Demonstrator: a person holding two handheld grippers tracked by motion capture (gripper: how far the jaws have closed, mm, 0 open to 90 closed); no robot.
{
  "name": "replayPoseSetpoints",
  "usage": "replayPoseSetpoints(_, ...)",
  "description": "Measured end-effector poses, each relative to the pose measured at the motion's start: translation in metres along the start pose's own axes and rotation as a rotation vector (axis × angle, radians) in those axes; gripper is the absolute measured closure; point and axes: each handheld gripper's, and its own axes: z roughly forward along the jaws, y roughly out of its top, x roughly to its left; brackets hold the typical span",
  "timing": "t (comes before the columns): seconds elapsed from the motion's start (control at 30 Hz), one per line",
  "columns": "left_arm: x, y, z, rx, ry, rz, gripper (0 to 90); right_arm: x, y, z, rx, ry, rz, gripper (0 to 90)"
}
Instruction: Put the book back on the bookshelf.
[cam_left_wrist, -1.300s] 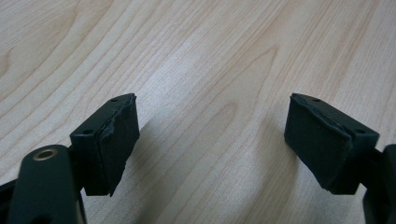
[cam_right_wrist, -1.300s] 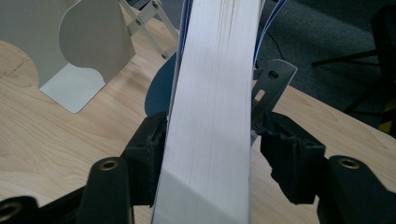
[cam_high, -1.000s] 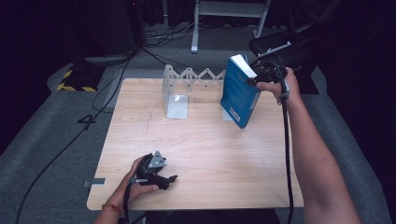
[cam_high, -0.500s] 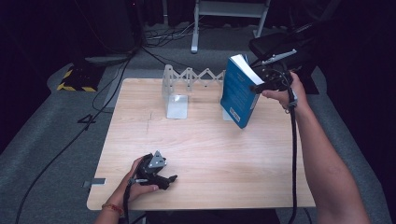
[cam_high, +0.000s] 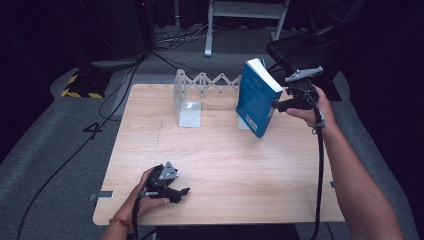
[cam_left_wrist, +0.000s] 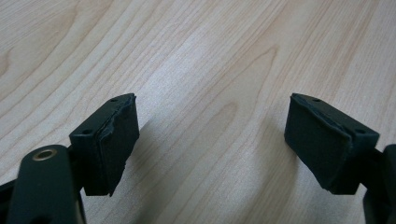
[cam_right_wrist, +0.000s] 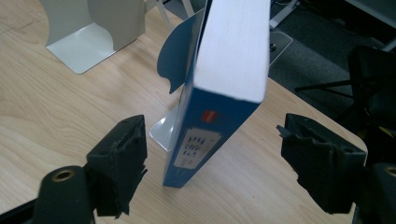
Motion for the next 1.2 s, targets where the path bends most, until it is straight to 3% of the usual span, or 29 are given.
replayPoseSetpoints(0.37, 0.000, 0.000, 0.000, 0.000, 0.000, 0.000, 18.3, 0.014, -0.029, -0.001, -0.019, 0.011, -0.050, 22.6)
replayPoseSetpoints(0.67, 0.000, 0.000, 0.000, 0.000, 0.000, 0.000, 18.3, 0.023, -0.065, 0.002, -0.017, 0.038, -0.075, 22.8)
replayPoseSetpoints(0.83, 0.000, 0.000, 0.000, 0.001, 0.001, 0.000, 18.2, 0.029, -0.086, 0.004, -0.006, 0.017, -0.107, 22.9)
replayPoseSetpoints(1.07, 0.000, 0.000, 0.000, 0.000, 0.000, -0.001, 17.9, 0.034, -0.110, 0.003, -0.025, 0.038, -0.120, 23.1)
replayPoseSetpoints(1.2, 0.000, 0.000, 0.000, 0.001, 0.000, -0.002, 17.8, 0.037, -0.127, 0.005, -0.007, 0.042, -0.141, 23.3)
